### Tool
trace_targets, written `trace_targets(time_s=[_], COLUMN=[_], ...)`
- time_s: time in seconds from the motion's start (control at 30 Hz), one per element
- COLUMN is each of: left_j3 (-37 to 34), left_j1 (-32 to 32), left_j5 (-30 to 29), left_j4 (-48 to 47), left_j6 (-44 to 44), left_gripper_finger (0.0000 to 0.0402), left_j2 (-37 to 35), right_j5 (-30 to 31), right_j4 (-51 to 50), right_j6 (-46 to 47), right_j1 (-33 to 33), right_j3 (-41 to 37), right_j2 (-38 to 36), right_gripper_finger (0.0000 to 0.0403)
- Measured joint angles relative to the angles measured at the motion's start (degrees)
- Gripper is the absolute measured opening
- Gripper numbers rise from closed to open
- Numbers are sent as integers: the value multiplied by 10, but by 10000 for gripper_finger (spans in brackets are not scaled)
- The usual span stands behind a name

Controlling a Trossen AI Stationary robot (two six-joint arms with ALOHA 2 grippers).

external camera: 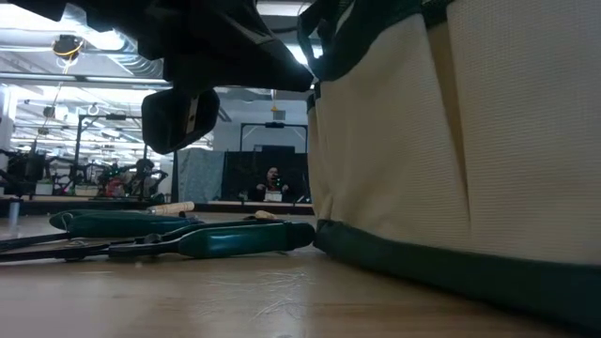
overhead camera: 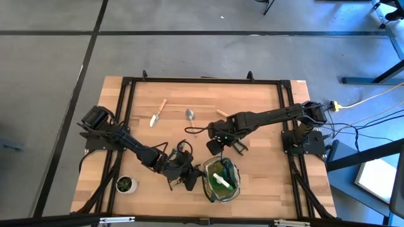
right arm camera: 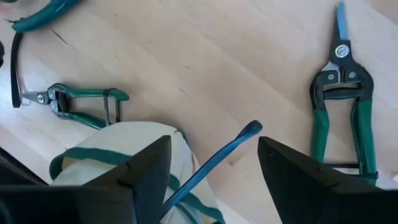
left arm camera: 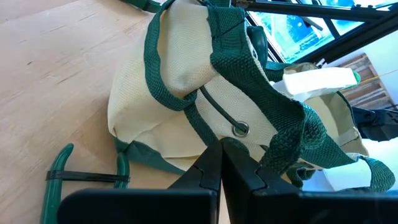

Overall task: Pick & Place Garden tools in Gardening bag
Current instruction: Put the green shear scissors into the gardening bag

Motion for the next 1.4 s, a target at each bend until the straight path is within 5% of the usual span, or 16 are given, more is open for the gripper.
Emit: trace_targets(time_s=[0.6, 1.4], left_j3=[0, 0], left_j1=[0, 0], left_j5=[1, -1], left_j4=[0, 0], left_j6=[-4, -4], left_gripper_finger=[2, 2], left_j2=[0, 0], right_j5=[-38, -39], right_j4=[49, 72], right_j6=[35, 26], right_j1=[1, 1], right_j3=[-56, -56], right_j2=[0, 0], right_gripper_finger=[223, 112])
